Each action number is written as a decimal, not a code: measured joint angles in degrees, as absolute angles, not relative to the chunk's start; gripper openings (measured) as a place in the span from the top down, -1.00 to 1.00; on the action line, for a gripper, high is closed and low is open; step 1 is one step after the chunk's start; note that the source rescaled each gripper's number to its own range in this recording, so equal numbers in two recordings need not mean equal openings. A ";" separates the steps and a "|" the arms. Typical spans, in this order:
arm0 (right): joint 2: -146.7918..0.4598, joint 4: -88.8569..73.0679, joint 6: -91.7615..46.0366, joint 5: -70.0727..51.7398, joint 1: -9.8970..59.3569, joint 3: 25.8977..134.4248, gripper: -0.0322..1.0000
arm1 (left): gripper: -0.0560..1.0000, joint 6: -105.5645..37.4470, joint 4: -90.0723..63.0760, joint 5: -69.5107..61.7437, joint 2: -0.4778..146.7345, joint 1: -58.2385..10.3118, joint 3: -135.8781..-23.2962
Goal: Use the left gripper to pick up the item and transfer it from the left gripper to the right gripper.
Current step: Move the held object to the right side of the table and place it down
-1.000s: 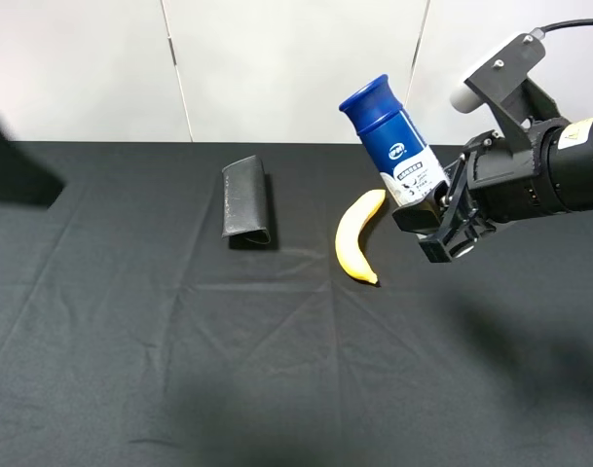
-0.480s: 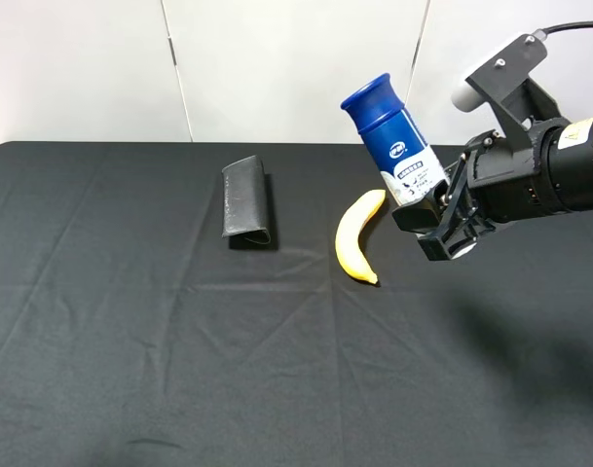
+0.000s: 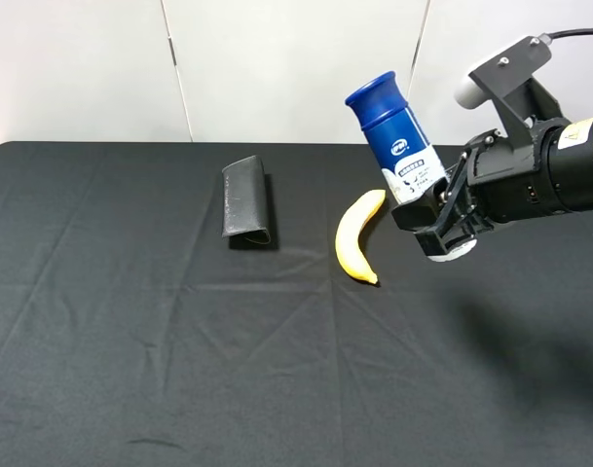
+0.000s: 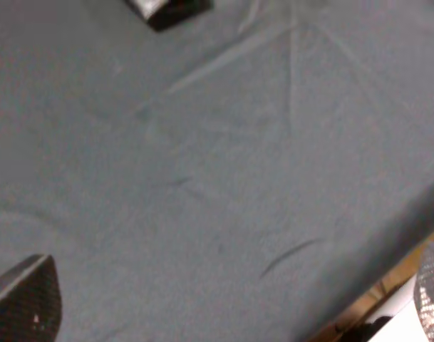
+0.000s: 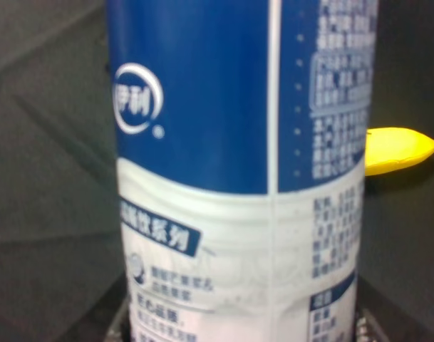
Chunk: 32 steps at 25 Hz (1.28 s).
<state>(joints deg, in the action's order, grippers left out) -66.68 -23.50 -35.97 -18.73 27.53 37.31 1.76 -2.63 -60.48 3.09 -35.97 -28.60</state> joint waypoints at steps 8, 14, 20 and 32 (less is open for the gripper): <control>-66.68 -23.50 -35.50 -18.84 27.53 37.31 0.89 | -0.99 1.65 -2.68 -60.48 2.51 -35.97 -28.58; -66.68 -23.50 -35.31 -19.01 27.53 37.31 0.89 | -0.99 1.65 -2.68 -60.48 2.51 -35.89 -28.58; -66.68 -23.37 -29.91 -19.88 27.53 37.31 0.89 | -0.99 1.65 -2.68 -60.48 2.51 -26.20 -28.58; -66.68 -12.03 -6.18 -29.07 23.78 37.31 0.89 | -0.99 1.64 -2.69 -60.49 -0.19 1.40 -28.58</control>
<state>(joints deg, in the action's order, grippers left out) -66.68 -12.03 -6.18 -29.07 23.78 37.31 1.64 -2.69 -60.49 -0.19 1.40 -28.58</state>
